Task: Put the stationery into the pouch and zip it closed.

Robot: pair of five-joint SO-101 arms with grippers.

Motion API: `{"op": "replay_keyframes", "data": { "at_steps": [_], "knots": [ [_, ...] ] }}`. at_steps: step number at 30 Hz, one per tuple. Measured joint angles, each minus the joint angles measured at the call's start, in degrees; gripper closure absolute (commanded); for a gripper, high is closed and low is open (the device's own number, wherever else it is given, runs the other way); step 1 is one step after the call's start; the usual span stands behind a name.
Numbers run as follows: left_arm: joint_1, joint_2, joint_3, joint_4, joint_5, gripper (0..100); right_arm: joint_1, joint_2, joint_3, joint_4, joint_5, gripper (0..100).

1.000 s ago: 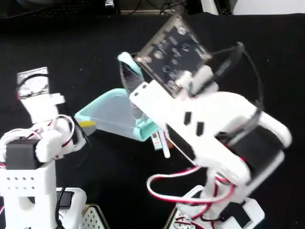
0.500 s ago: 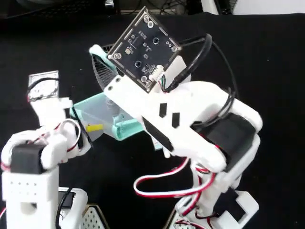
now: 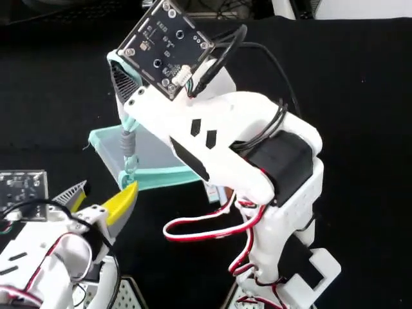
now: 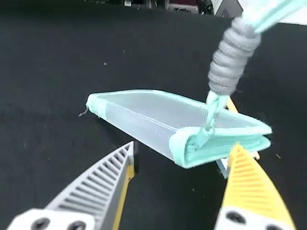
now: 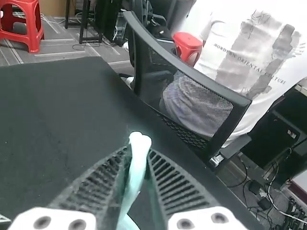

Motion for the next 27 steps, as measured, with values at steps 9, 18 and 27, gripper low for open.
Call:
{"op": "replay_keyframes", "data": {
  "at_steps": [9, 18, 27],
  "knots": [
    [-2.46, 4.48, 1.41, 0.00, -1.49, 69, -0.09, 0.00, -2.29, 2.11, 0.00, 98.5],
    [-4.13, 10.55, 1.49, -0.26, -2.81, 69, -0.09, 0.00, -7.30, 7.12, 0.00, 98.5],
    [-4.13, 11.08, 1.85, -2.73, -2.81, 69, -0.09, 0.00, -7.30, 8.18, 0.00, 98.5]
  ]
}}
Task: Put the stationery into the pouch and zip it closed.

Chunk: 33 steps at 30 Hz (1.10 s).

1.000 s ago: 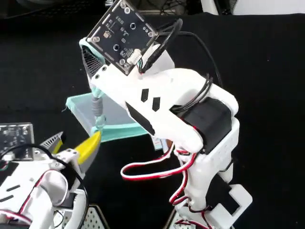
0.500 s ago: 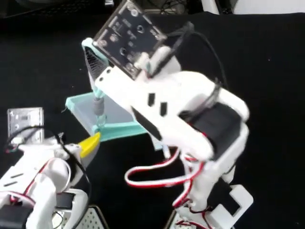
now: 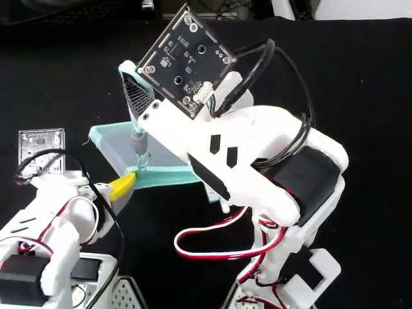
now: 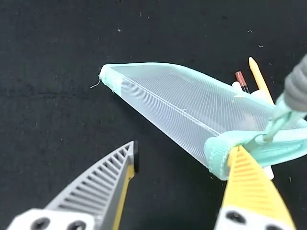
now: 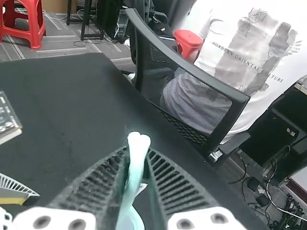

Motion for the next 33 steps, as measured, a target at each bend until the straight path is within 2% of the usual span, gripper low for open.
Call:
{"op": "replay_keyframes", "data": {
  "at_steps": [7, 9, 13, 14, 17, 22, 33],
  "knots": [
    [0.00, 0.00, 5.36, -3.69, 0.00, 70, 0.00, 0.00, 0.00, 0.09, 0.00, 98.5],
    [0.00, 0.00, 6.33, -4.57, 0.00, 77, 0.00, 0.00, 0.00, 0.09, 0.00, 98.5],
    [0.00, 0.09, 6.33, -5.19, -0.09, 96, 0.00, 0.00, 0.00, 0.09, 0.00, 98.5],
    [0.00, 0.09, 6.15, -5.36, -0.62, 98, 0.00, 0.09, 0.00, 0.26, 0.00, 98.5],
    [0.00, 0.18, 4.84, -5.36, -3.43, 97, 0.00, 0.09, 0.00, 1.76, 0.00, 98.5],
    [0.00, 0.18, 2.46, -5.36, -3.52, 97, 0.00, -0.44, 0.00, 4.75, 0.00, 98.5],
    [0.00, 4.92, -5.27, -5.27, -0.09, 97, 2.37, -10.99, 0.00, 7.74, 0.00, 98.5]
  ]
}}
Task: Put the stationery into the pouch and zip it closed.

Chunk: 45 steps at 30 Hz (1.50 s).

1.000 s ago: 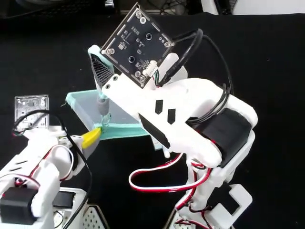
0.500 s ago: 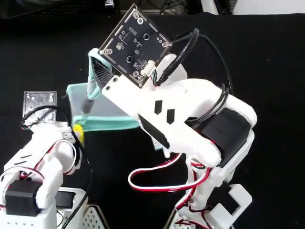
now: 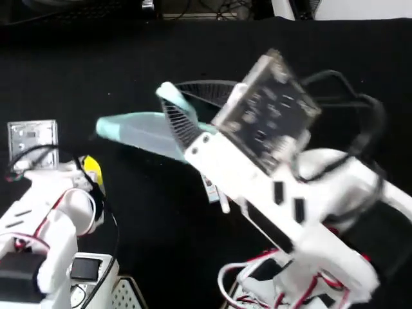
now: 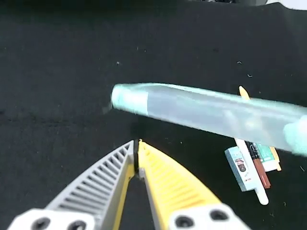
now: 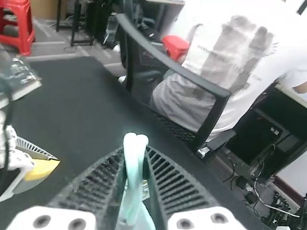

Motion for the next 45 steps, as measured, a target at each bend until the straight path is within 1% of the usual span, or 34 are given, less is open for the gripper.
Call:
{"op": "replay_keyframes", "data": {
  "at_steps": [3, 10, 13, 16, 21, 25, 27, 30, 32, 36, 40, 45],
  "knots": [
    [0.00, 5.27, -4.22, 2.29, 0.00, 95, 0.09, -0.09, 0.00, -0.09, 0.00, 98.5],
    [0.00, 19.25, -13.19, 11.60, 0.26, 81, 0.00, 5.27, 0.00, -5.01, 0.00, 98.5],
    [-0.97, 21.71, -13.98, 12.31, 0.26, 77, 0.09, 8.53, 0.00, -6.59, 0.00, 98.5],
    [-3.08, 22.77, -14.24, 11.60, 0.26, 76, 0.09, 12.75, 0.00, -6.59, 0.00, 98.5],
    [-10.02, 25.58, -7.65, 2.73, 0.18, 76, 0.00, 17.32, 0.00, -6.33, 0.00, 98.5],
    [-15.47, 27.34, 2.64, -5.71, -0.09, 76, 0.00, 20.13, 0.00, -0.88, 0.00, 98.5],
    [-18.11, 27.52, 6.95, -8.26, -2.29, 76, 0.35, 20.31, 1.14, 0.18, 0.00, 98.5],
    [-22.42, 27.96, 11.60, -11.43, -7.82, 76, 1.58, 19.60, 6.15, 0.53, -0.35, 98.5],
    [-25.32, 28.13, 13.63, -13.71, -10.20, 76, 1.32, 18.46, 11.69, 0.53, -1.93, 98.5],
    [-29.54, 28.22, 16.79, -19.16, -11.08, 76, 0.18, 13.36, 24.18, 0.35, -3.34, 98.5],
    [-29.80, 28.22, 22.24, -25.05, -11.60, 76, -0.44, 5.98, 38.95, -3.52, -3.60, 98.5],
    [-28.57, 28.22, 28.92, -32.79, -14.68, 76, -0.44, -5.80, 61.27, -13.63, -3.60, 98.1]
  ]
}}
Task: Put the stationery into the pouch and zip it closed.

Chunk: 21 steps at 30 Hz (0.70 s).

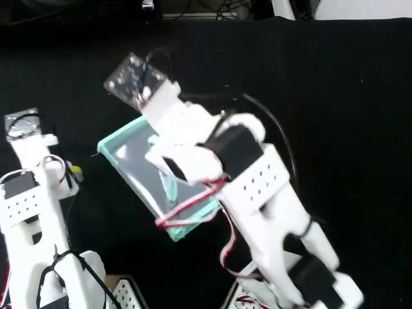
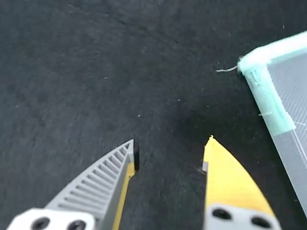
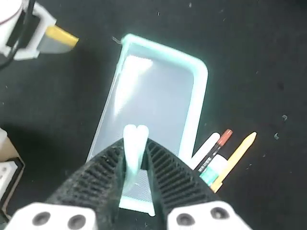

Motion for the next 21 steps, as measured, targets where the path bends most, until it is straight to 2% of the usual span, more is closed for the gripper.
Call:
{"op": "replay_keyframes", "data": {
  "at_steps": [6, 9, 13, 17, 21],
  "knots": [
    [4.84, 0.18, 4.04, -2.29, -0.79, 76, 0.00, -10.29, 24.79, -10.99, 0.00, 89.8],
    [6.07, 2.55, 3.96, -2.29, -0.79, 76, 0.00, -11.43, 32.26, -13.36, 0.00, 89.7],
    [6.07, 11.43, -0.26, -2.02, -0.79, 76, 0.00, -11.60, 36.75, -14.95, -0.09, 89.3],
    [6.07, 25.05, -10.02, 2.81, -0.70, 76, 0.00, -11.96, 37.01, -13.71, 0.18, 88.7],
    [6.07, 36.84, -17.76, 4.75, -0.70, 76, -1.85, -13.89, 38.51, -9.93, 4.66, 79.0]
  ]
}}
